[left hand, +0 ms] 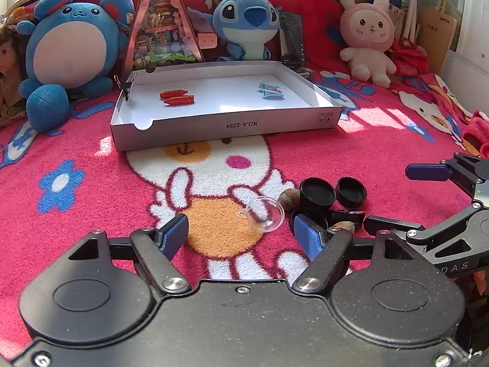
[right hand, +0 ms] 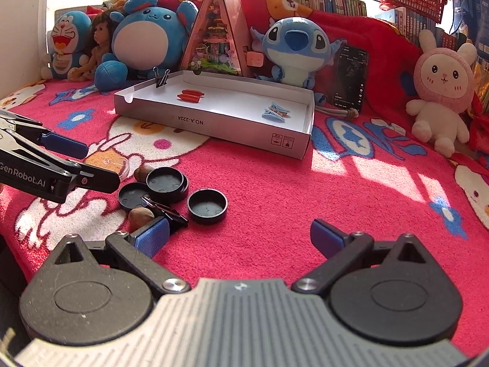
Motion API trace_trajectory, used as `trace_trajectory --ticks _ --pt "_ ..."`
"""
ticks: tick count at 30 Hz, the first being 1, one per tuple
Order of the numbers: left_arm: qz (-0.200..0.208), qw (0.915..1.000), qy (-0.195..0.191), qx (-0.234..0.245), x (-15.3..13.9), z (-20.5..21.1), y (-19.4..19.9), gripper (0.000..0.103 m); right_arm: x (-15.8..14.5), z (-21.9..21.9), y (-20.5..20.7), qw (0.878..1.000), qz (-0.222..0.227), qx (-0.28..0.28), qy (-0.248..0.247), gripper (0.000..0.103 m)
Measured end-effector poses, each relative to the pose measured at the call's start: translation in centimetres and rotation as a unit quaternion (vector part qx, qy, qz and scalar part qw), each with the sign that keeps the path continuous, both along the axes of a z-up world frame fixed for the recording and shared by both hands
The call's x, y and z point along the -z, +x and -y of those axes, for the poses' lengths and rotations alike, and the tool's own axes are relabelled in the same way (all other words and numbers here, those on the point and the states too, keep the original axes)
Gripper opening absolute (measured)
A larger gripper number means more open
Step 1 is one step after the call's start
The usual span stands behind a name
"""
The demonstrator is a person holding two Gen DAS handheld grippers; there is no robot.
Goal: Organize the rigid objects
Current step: 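Move both open tools down toward the clear dome and black lids on the blanket, then grasp the clear plastic dome with the left tool while the right tool grasps a black lid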
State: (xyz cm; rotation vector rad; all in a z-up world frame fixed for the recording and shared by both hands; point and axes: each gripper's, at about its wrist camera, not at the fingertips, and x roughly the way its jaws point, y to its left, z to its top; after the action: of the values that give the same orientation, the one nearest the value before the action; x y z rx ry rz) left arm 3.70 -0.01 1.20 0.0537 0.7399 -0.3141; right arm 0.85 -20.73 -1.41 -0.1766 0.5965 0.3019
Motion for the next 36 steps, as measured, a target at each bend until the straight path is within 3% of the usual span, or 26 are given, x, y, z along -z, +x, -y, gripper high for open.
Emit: trace_trajectory --ticks 15,31,36 --pt "-0.010 0.9998 -0.012 0.010 0.0 0.3 -0.3 0.052 0.1 -0.7 -0.2 1.000 -0.001 -0.017 0.001 0.085" --pt "-0.004 1.0000 -0.004 -0.003 0.2 0.4 0.2 0.049 -0.4 1.0 0.6 1.000 0.005 0.026 0.017 0.080" --pt "0.000 1.0000 0.002 -0.002 0.5 0.8 0.6 0.046 0.0 0.2 1.2 1.000 0.001 0.017 0.014 0.077"
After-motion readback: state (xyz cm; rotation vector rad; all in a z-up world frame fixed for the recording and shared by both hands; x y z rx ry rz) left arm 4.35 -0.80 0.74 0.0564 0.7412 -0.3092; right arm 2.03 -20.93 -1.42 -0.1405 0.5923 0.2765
